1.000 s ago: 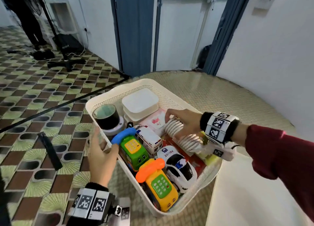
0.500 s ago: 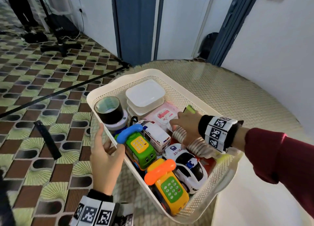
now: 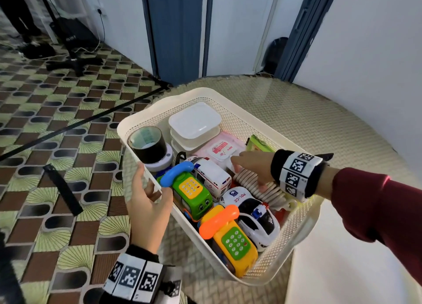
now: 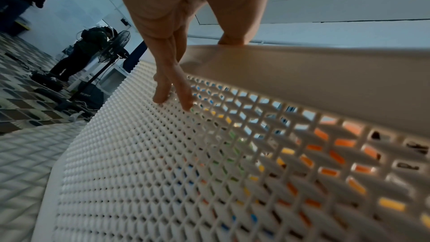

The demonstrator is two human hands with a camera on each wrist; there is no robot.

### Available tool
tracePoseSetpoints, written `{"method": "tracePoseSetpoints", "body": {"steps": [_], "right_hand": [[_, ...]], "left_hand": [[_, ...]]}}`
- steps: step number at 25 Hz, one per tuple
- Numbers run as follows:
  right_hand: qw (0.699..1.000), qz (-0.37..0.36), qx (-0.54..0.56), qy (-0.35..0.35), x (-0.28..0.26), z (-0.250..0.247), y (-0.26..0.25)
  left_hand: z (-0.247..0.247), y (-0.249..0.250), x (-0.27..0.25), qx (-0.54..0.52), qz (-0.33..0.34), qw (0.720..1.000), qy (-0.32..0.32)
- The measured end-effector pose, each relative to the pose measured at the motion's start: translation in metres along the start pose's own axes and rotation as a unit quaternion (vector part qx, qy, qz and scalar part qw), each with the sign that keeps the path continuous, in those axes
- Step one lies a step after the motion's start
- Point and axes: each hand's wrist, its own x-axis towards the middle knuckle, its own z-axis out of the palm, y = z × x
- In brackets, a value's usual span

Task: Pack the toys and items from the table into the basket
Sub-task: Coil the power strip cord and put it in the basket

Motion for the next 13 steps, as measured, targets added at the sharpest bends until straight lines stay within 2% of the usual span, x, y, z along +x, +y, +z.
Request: {"method": "tracePoseSetpoints", "body": {"steps": [4, 7, 9, 13], "right_hand": [[0.999, 0.011, 0.019, 0.027, -0.01, 0.002, 0.005], [0.991, 0.028, 0.031, 0.123, -0.031, -0.01, 0.002], [0.978, 0.029, 0.06, 0.2, -0.054, -0.016, 0.001], [0.941, 0.01, 0.129, 0.313, -0.107, -0.013, 0.003]], "left_hand": [[-0.004, 0.016, 0.001, 0.11, 0.019, 0.994, -0.012], [-0.006, 0.039, 0.004, 0.191, 0.086, 0.978, 0.007], [0.0, 0.064, -0.002, 0.192, 0.115, 0.975, -0.004], [0.031, 0.116, -0.034, 0.135, 0.145, 0.977, -0.082]]}}
